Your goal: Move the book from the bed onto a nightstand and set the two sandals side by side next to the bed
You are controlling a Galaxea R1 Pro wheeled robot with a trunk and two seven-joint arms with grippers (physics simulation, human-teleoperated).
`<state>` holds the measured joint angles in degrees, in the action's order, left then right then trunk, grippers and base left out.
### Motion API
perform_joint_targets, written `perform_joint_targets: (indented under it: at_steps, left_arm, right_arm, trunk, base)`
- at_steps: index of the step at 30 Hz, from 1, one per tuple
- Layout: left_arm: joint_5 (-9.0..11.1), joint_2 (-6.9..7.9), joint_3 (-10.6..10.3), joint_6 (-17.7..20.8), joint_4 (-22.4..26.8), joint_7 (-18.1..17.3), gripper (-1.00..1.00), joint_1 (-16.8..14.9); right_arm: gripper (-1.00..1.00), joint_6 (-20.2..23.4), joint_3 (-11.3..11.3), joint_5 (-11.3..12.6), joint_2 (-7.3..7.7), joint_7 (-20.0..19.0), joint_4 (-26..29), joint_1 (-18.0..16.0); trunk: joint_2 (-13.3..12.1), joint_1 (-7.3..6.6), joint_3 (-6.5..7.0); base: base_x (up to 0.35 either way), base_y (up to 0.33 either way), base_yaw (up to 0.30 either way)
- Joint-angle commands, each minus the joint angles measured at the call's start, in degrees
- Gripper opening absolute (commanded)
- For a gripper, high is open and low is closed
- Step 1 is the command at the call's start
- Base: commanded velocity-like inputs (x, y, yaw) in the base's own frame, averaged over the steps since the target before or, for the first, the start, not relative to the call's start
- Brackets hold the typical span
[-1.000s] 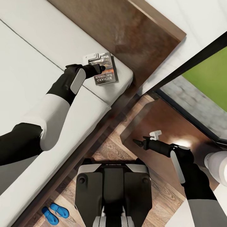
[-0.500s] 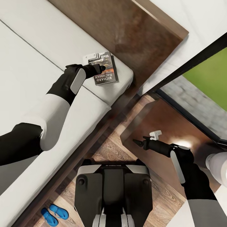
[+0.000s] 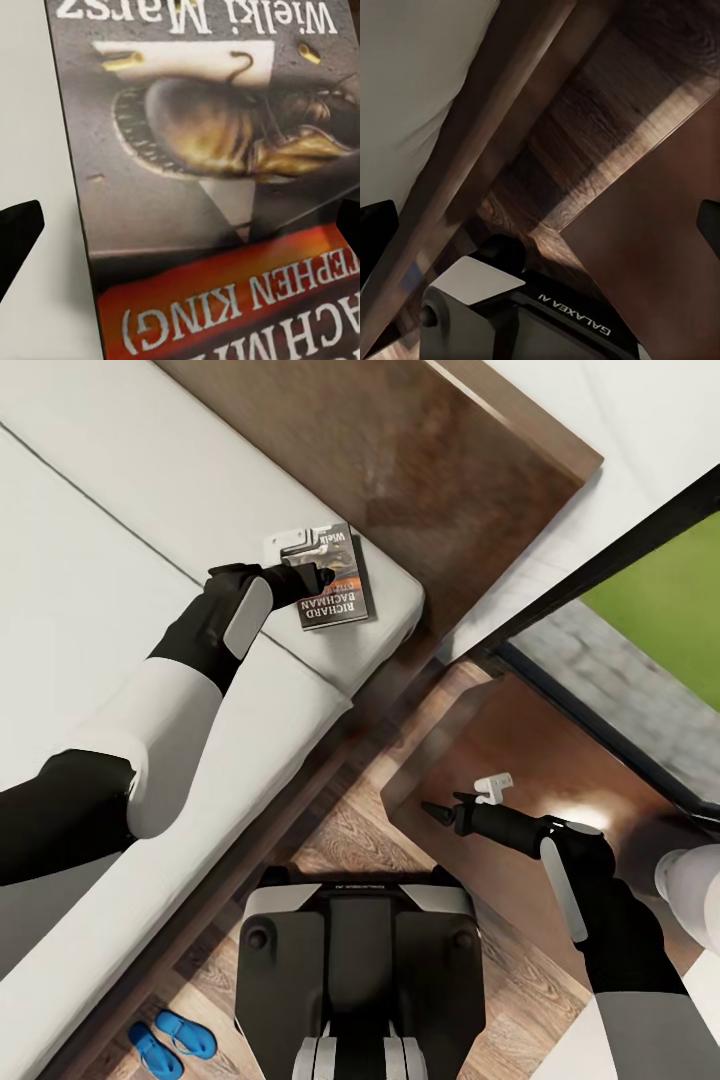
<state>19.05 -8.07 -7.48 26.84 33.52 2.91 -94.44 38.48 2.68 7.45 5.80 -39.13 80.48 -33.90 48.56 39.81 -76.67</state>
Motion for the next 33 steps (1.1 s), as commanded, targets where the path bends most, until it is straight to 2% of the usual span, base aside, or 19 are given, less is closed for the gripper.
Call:
perform_joint_targets:
  at_steps: [1, 8, 13, 21, 27, 33]
  left_arm:
    - [1.07, -0.04, -0.17, 0.28, -0.03, 0.34, 1.00, 0.07]
    - [1.07, -0.43, -0.17, 0.25, -0.03, 0.29, 1.00, 0.30]
    - [1.07, -0.50, -0.17, 0.31, -0.27, -1.83, 1.00, 0.40]
    - [1.07, -0.58, -0.17, 0.32, -0.29, -2.34, 1.00, 0.47]
    - [1.13, -0.62, -0.22, 0.34, -0.44, -4.52, 1.00, 0.49]
    - [1.15, -0.63, -0.21, 0.32, -0.54, -5.02, 1.00, 0.51]
  right_arm:
    - [1.00, 0.45, 0.05, 0.46, 0.00, 0.02, 0.03, -0.02]
    - [1.00, 0.45, 0.05, 0.46, 0.03, 0.02, 0.03, -0.01]
    - [1.00, 0.45, 0.05, 0.46, 0.04, 0.02, 0.03, -0.01]
    - [1.00, 0.45, 0.05, 0.46, 0.05, 0.02, 0.03, -0.02]
    - [1.00, 0.45, 0.05, 0.46, 0.08, 0.02, 0.03, -0.01]
    - [1.00, 0.45, 0.05, 0.46, 0.06, 0.02, 0.03, 0.00]
  trunk:
    - [0.02, 0.03, -0.03]
    - [0.02, 0.03, -0.03]
    - [0.02, 0.03, -0.03]
    - [0.02, 0.03, -0.03]
    - [0.02, 0.03, -0.03]
    - [0.02, 0.03, -0.03]
  base:
    - [0.000, 0.000, 0.000]
    - [0.000, 0.000, 0.000]
    - [0.000, 0.000, 0.000]
    - [0.000, 0.000, 0.000]
    - [0.000, 0.000, 0.000]
    - [0.000, 0.000, 0.000]
